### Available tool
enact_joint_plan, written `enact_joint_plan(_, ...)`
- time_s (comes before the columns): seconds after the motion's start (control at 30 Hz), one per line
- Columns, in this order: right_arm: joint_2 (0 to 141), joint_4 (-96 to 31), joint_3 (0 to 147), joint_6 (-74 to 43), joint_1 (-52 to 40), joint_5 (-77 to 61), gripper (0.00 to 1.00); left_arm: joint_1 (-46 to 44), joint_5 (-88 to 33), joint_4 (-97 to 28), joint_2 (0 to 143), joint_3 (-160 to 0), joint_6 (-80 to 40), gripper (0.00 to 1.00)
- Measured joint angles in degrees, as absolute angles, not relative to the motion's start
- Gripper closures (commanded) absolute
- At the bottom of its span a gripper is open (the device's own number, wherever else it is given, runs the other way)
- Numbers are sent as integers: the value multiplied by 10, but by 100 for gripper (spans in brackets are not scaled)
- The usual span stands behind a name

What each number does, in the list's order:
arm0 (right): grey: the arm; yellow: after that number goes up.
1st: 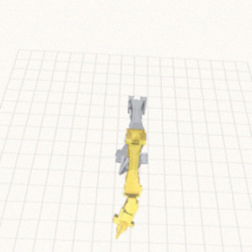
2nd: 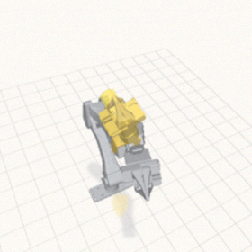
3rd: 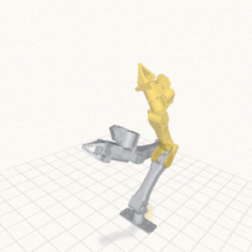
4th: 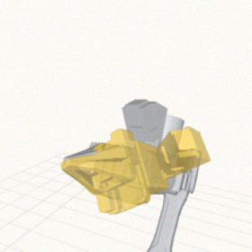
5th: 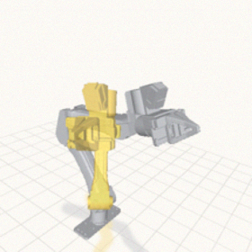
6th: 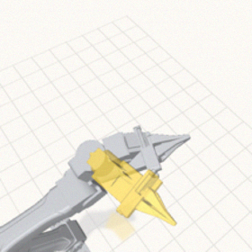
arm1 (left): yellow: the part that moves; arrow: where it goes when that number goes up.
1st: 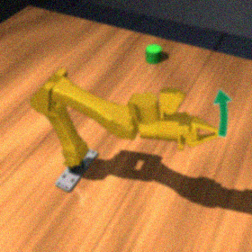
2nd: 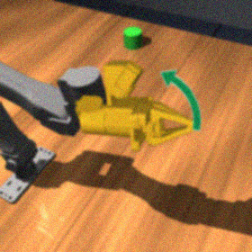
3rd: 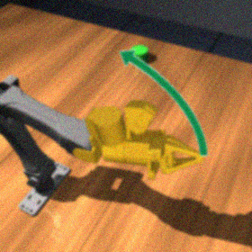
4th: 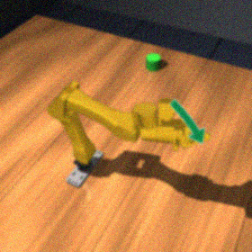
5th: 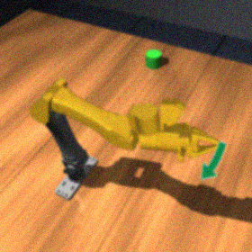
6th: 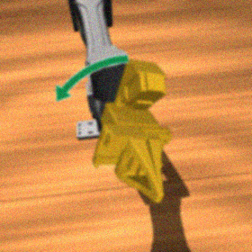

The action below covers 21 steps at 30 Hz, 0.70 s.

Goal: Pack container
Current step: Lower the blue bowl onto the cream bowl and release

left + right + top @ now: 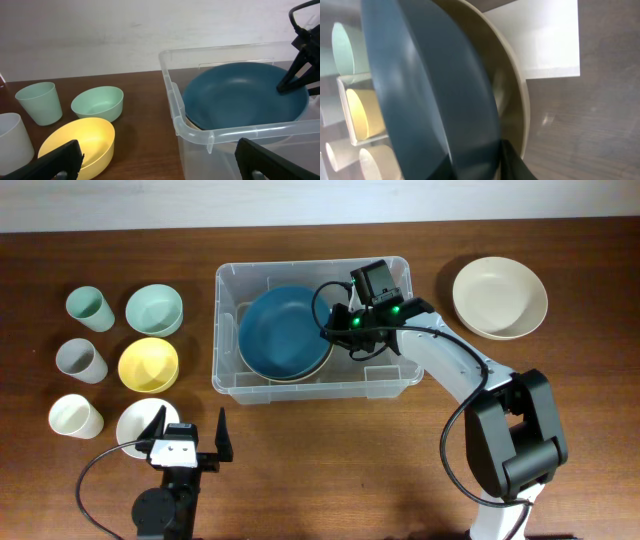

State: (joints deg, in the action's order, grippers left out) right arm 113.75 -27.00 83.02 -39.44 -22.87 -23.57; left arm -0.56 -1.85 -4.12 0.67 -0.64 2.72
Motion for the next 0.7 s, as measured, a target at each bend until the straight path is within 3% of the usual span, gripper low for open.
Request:
enact_joint_plan(0.27,1138,-269,830,-399,-229,-236,73,-6,-18,-41,7,-6,27,1)
enact_joint_plan(0.53,1138,-270,830,-400,-229,-232,88,-6,-18,-41,7,-6,27,1)
enact_joint_plan(0.7,1138,-270,830,-401,-229,-232,90,-6,-18,-41,7,-6,27,1)
